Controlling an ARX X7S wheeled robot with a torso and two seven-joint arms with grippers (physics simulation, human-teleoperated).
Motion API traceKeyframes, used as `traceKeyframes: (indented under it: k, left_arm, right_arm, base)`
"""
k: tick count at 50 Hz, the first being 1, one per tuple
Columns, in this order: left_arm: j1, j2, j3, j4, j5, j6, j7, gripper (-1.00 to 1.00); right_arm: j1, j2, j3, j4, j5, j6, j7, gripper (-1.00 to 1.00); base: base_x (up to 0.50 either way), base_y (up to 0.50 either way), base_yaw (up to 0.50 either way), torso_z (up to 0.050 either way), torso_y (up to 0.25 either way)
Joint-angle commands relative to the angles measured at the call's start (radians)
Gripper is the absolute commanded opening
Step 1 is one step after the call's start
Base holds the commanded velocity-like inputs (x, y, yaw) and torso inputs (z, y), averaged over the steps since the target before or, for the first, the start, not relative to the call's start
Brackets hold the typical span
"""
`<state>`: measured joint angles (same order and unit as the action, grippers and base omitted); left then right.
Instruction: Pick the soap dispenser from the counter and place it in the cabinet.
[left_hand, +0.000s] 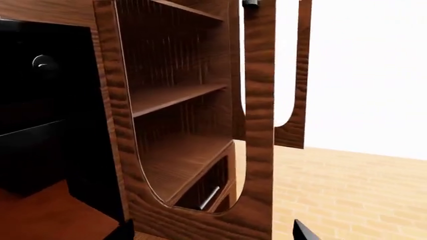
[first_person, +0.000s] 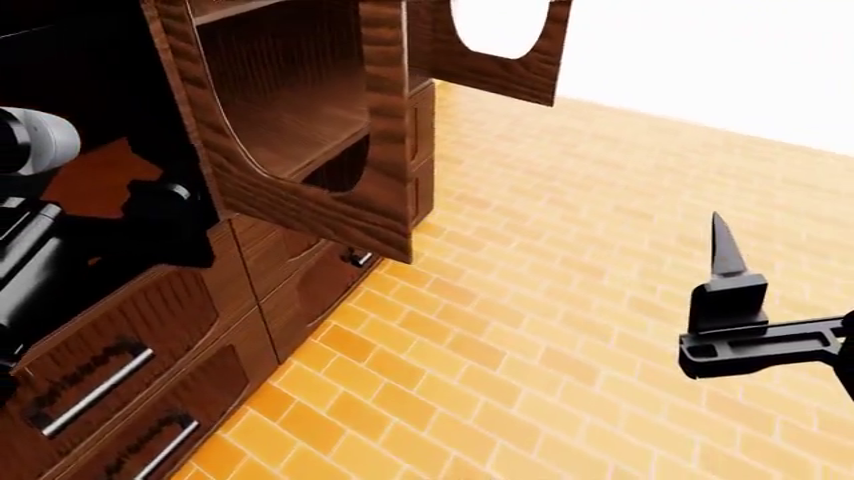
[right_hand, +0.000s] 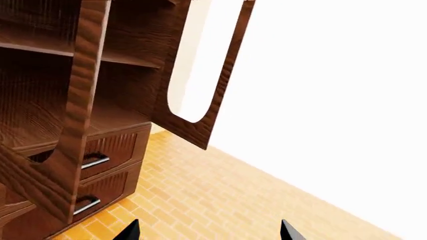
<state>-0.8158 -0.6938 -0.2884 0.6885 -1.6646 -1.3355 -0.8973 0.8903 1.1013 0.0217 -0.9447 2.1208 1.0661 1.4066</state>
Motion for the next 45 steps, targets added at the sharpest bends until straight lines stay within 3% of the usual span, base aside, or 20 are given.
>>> traceKeyframes:
  k: [1, 45]
  left_arm:
    - [0.002, -0.008, 0.007, 0.007, -0.002, 0.011, 0.003, 1.0]
    - [0.03, -0.014, 0.013, 0.015, 0.052, 0.055, 0.058, 1.0]
  right_arm:
    - [-0.006, 0.011, 0.005, -0.006, 0.002, -0.007, -0.002, 1.0]
    - [0.044, -0.023, -0.072, 0.003, -0.034, -0.005, -0.012, 1.0]
  base:
    - [0.0, 0.0, -0.5, 0.0, 0.0]
    - [0.0, 0.0, -0.5, 0.0, 0.0]
